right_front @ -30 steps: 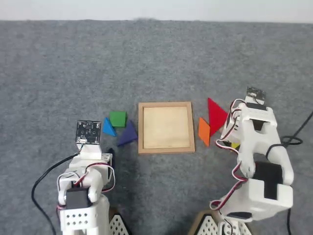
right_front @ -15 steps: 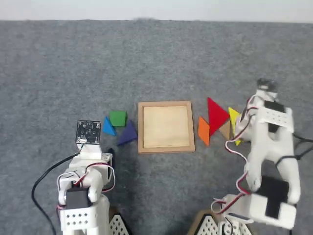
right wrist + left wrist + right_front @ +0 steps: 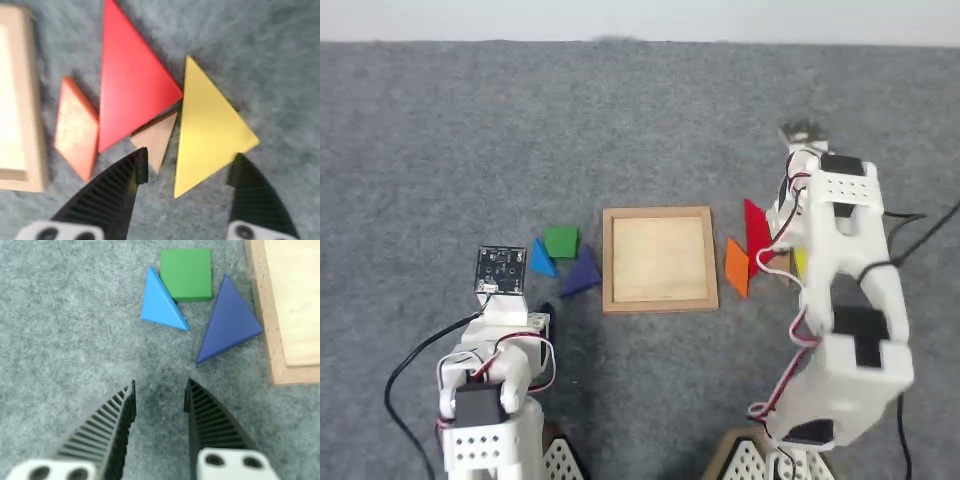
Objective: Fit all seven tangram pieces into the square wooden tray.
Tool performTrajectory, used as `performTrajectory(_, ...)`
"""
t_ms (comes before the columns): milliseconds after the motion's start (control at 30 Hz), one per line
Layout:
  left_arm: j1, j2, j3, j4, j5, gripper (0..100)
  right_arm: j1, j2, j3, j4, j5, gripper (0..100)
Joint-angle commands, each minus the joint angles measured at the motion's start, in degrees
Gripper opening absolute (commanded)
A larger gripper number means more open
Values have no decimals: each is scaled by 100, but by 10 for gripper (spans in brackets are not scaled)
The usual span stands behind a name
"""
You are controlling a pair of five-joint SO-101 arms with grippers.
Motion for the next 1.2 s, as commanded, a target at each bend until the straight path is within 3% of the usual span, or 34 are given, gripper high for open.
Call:
performTrajectory(0, 35, -62, -66, 0, -53, 150, -75, 303, -334, -180, 237, 289)
performTrajectory(533, 35, -62, -66, 0, -53, 150, 884, 980, -343, -576, 756, 289)
performTrajectory(900, 35, -62, -66, 0, -53, 150, 971, 1015, -387, -558, 1090, 290)
performTrajectory(1167, 35, -62, -66, 0, -53, 150, 1112, 1402, -862, 4, 1055, 291)
